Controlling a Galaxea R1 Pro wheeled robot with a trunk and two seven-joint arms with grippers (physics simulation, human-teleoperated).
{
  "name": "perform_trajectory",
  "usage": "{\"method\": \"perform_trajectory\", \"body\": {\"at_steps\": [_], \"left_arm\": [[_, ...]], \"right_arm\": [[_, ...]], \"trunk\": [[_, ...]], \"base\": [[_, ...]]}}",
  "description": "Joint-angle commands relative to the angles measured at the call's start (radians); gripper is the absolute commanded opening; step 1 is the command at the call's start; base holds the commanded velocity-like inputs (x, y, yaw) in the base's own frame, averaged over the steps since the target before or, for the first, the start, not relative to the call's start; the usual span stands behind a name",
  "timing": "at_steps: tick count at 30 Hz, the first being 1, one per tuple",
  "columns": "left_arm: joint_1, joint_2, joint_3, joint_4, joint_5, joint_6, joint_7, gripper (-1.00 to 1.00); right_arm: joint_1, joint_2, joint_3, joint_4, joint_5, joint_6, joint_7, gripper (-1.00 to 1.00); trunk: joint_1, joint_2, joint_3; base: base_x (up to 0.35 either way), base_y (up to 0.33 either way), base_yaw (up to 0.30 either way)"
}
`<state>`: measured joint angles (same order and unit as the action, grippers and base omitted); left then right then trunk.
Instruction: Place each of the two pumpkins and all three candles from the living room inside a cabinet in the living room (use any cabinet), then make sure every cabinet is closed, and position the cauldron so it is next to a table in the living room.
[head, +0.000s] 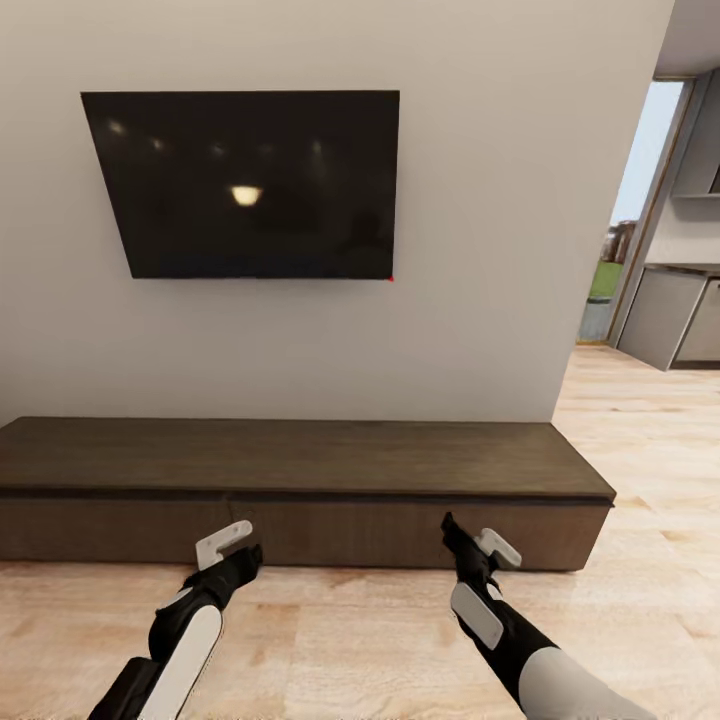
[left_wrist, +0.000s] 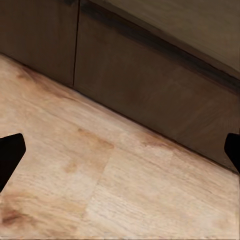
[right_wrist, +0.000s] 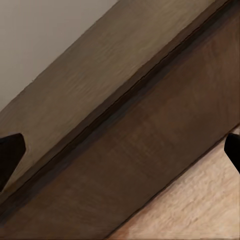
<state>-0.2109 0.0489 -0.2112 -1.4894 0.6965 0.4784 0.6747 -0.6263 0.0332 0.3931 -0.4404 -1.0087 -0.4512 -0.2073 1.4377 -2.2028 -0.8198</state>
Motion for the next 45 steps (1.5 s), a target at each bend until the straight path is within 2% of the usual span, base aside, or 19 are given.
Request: {"method": "perform_trajectory", "body": {"at_steps": [1,3,5,6,8,10,11,13,16,22,32,40,43,45], "left_arm": [[-0.001,0.018,0.005,-0.001,0.041,0.021,0.007,1.0],[-0.001,0.04,0.01,-0.002,0.081,0.038,-0.005,1.0],[-0.001,0.055,0.014,-0.002,0.107,0.047,-0.031,1.0],[-0.001,0.058,0.015,-0.003,0.112,0.05,-0.044,1.0],[-0.001,0.073,0.019,-0.003,0.124,0.056,-0.105,1.0],[-0.001,0.078,0.02,-0.003,0.126,0.058,-0.134,1.0],[-0.001,0.084,0.021,-0.003,0.128,0.059,-0.155,1.0],[-0.001,0.092,0.022,-0.003,0.13,0.06,-0.173,1.0],[-0.001,0.098,0.023,-0.003,0.131,0.061,-0.185,1.0],[-0.001,0.11,0.023,-0.004,0.132,0.06,-0.195,1.0],[0.0,0.12,0.02,-0.024,0.133,0.059,-0.196,1.0],[0.009,0.138,0.016,-0.106,0.133,0.057,-0.199,1.0],[0.022,0.143,0.015,-0.12,0.133,0.055,-0.23,1.0],[0.028,0.148,0.016,-0.125,0.133,0.053,-0.28,1.0]], "right_arm": [[-0.004,-0.008,-0.009,-0.011,-0.043,0.022,0.025,1.0],[-0.007,-0.022,-0.035,-0.026,-0.093,0.076,0.07,1.0],[-0.009,-0.04,-0.06,-0.038,-0.135,0.139,0.115,1.0],[-0.009,-0.046,-0.068,-0.041,-0.147,0.16,0.132,1.0],[-0.01,-0.062,-0.095,-0.046,-0.181,0.232,0.217,1.0],[-0.01,-0.068,-0.106,-0.047,-0.19,0.259,0.265,1.0],[-0.01,-0.078,-0.113,-0.047,-0.196,0.278,0.313,1.0],[-0.01,-0.1,-0.12,-0.047,-0.204,0.295,0.38,1.0],[-0.01,-0.118,-0.123,-0.047,-0.21,0.305,0.456,1.0],[-0.007,-0.128,-0.126,-0.044,-0.213,0.31,0.57,1.0],[-0.004,-0.132,-0.126,-0.043,-0.212,0.31,0.603,1.0],[-0.004,-0.13,-0.125,-0.045,-0.212,0.309,0.604,1.0],[-0.004,-0.133,-0.127,-0.045,-0.211,0.309,0.604,1.0],[-0.004,-0.134,-0.127,-0.045,-0.211,0.309,0.604,1.0]], "trunk": [[0.004,-0.008,-0.004],[0.011,-0.022,-0.011],[0.019,-0.036,-0.017],[0.023,-0.043,-0.02],[0.031,-0.057,-0.026],[0.038,-0.071,-0.032],[0.042,-0.078,-0.036],[0.05,-0.092,-0.042],[0.061,-0.113,-0.051],[0.084,-0.155,-0.07],[0.123,-0.225,-0.101],[0.153,-0.281,-0.126],[0.163,-0.297,-0.136],[0.163,-0.298,-0.144]], "base": [[0.0,0.0,0.0],[0.0,0.0,0.0],[0.0,0.0,0.0],[0.0,0.0,0.0],[0.0,0.0,0.0],[0.0,0.0,0.0],[0.0,0.0,0.0],[0.0,0.0,0.0],[0.0,0.0,0.0],[0.0,0.0,0.0],[0.0,0.0,0.0],[0.0,0.0,0.0],[0.0,0.0,0.0],[0.0,0.0,0.0]]}}
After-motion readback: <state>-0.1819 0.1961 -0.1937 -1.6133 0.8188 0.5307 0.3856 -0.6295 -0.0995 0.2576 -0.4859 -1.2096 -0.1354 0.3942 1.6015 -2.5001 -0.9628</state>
